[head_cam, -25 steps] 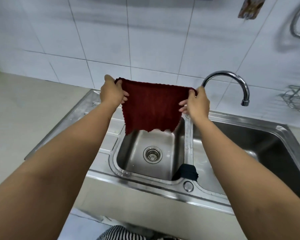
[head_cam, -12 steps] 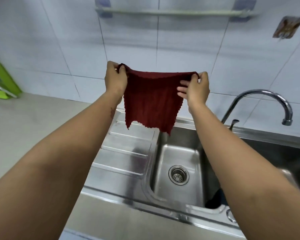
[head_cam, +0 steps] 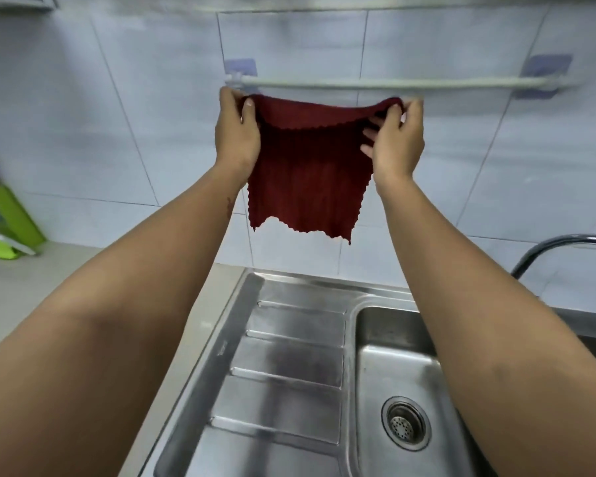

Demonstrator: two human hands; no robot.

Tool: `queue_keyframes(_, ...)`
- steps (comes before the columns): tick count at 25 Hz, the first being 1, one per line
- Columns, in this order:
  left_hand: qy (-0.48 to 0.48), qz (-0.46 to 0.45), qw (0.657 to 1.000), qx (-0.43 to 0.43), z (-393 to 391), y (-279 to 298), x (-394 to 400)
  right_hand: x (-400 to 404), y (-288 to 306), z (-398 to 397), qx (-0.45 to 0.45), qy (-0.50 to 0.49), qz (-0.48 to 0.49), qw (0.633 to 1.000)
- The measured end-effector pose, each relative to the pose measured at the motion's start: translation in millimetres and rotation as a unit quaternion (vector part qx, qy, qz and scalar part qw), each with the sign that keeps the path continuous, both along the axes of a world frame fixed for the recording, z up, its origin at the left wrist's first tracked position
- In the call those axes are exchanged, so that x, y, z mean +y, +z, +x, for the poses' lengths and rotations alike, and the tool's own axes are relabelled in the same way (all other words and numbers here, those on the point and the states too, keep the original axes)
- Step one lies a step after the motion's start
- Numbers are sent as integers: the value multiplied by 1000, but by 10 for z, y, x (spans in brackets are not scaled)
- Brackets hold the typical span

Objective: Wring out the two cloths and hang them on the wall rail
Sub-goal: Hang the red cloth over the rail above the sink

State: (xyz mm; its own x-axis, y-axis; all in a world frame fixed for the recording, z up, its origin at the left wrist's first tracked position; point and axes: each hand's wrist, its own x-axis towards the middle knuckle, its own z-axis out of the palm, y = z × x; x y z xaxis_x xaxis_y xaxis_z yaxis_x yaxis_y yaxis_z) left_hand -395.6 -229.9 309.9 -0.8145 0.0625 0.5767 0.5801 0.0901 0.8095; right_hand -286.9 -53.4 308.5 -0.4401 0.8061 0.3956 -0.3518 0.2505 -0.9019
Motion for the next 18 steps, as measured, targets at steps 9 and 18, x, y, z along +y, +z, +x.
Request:
queue_keyframes(9, -9, -93, 985, 145, -608, 643, 342, 294, 654, -678, -70, -119, 412, 901)
queue_keyframes(18, 172, -430, 843, 273, -1003, 414, 462, 581, 394, -965, -278, -240, 543, 755)
